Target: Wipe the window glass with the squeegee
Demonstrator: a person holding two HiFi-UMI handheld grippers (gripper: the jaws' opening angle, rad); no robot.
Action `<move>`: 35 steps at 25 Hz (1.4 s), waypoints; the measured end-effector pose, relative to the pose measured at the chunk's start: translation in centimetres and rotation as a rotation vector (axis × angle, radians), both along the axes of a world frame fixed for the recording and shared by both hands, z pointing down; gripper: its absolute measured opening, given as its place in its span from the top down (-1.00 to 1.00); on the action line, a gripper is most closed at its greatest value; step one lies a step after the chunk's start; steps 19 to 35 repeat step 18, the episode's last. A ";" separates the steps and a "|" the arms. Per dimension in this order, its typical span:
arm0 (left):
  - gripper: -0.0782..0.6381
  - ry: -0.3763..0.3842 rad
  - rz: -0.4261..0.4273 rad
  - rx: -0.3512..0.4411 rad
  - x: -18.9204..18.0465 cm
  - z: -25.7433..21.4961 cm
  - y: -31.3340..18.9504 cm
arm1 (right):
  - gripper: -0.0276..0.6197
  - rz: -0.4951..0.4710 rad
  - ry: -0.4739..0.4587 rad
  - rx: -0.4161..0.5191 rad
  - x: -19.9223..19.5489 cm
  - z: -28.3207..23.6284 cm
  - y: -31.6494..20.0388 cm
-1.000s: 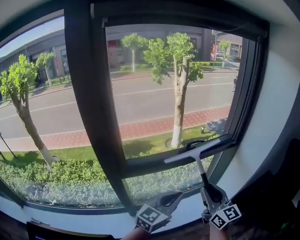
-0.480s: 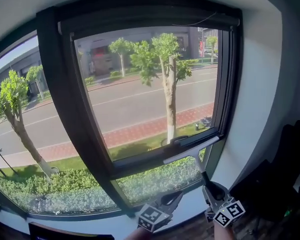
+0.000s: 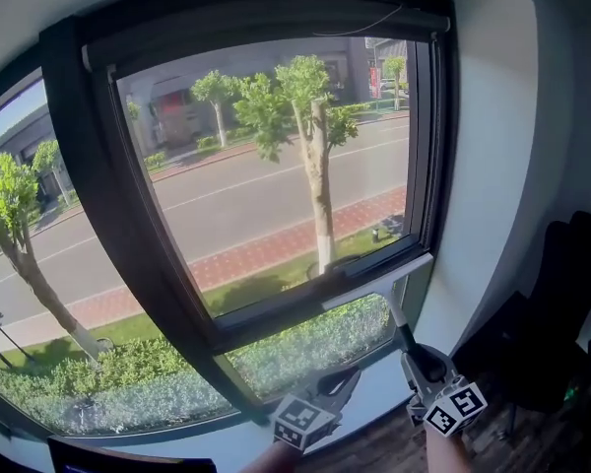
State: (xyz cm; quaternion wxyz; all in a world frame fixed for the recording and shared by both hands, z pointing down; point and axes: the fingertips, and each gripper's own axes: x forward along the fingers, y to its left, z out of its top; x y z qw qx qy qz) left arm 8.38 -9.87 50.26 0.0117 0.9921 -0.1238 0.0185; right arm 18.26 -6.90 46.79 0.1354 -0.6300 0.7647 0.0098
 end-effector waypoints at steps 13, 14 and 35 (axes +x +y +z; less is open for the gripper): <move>0.77 -0.018 0.046 0.030 -1.0 -1.3 -0.1 | 0.60 0.052 0.006 0.020 -0.6 -0.9 0.3; 0.77 -0.019 0.045 0.032 -1.0 -1.3 -0.1 | 0.60 0.054 0.009 0.019 -0.6 -0.9 0.4; 0.78 -0.022 0.041 0.036 -1.2 -1.5 0.2 | 0.61 0.057 0.008 0.017 -0.4 -0.9 0.8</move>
